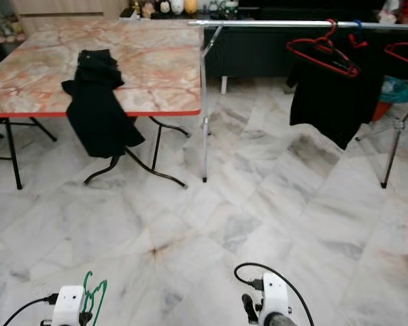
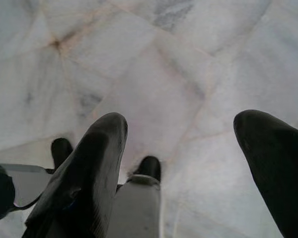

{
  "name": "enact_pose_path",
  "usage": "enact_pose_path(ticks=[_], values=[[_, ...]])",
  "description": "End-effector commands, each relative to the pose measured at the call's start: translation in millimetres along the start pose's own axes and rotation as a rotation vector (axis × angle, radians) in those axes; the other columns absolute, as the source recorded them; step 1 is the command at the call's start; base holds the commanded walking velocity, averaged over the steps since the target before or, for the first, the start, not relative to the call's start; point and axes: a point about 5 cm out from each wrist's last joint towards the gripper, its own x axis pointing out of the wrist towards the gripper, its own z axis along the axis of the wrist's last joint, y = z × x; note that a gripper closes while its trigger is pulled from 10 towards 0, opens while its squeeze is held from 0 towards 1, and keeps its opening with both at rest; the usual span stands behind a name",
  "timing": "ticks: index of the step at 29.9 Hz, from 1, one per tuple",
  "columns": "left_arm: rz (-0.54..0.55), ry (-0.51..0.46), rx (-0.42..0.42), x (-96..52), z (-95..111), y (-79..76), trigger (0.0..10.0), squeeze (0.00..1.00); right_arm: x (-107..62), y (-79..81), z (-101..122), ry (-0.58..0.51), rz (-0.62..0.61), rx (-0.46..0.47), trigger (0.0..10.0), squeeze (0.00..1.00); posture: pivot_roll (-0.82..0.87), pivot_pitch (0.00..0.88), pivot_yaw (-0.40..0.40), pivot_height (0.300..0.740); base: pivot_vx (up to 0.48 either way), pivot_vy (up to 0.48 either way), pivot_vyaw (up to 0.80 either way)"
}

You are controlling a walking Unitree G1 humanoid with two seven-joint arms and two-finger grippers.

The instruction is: Hang hanger

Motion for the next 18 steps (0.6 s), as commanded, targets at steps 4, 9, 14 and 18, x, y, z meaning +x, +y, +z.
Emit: enact_pose_path(ticks=[4, 9, 14, 18], values=[[-0.002, 0.034, 0.028, -1.8, -8.2, 3.1, 10.0, 0.0, 1.0, 6.5, -0.1, 0.001, 0.019, 0.007, 10.0, 0.0, 0.05, 0.014, -0.006, 0.74, 0.0, -0.371, 0.0], [-0.005, 0.03, 0.029, -1.8, -7.9, 2.5, 10.0, 0.0, 0.7, 7.1, -1.3, -0.001, 0.024, 0.009, 10.0, 0.0, 0.05, 0.008, -0.005, 0.74, 0.0, -0.374, 0.0], [-0.01, 0.027, 0.033, -1.7, -7.4, 2.2, 10.0, 0.0, 0.5, 6.0, -1.8, 0.001, 0.018, 0.016, 10.0, 0.0, 0.05, 0.016, -0.006, 0.74, 0.0, -0.38, 0.0], [-0.013, 0.024, 0.038, -1.4, -6.3, 1.9, 10.0, 0.0, 0.6, 6.0, -1.6, 0.0, 0.015, 0.02, 10.0, 0.0, 0.05, 0.024, -0.006, 0.74, 0.0, -0.38, 0.0]])
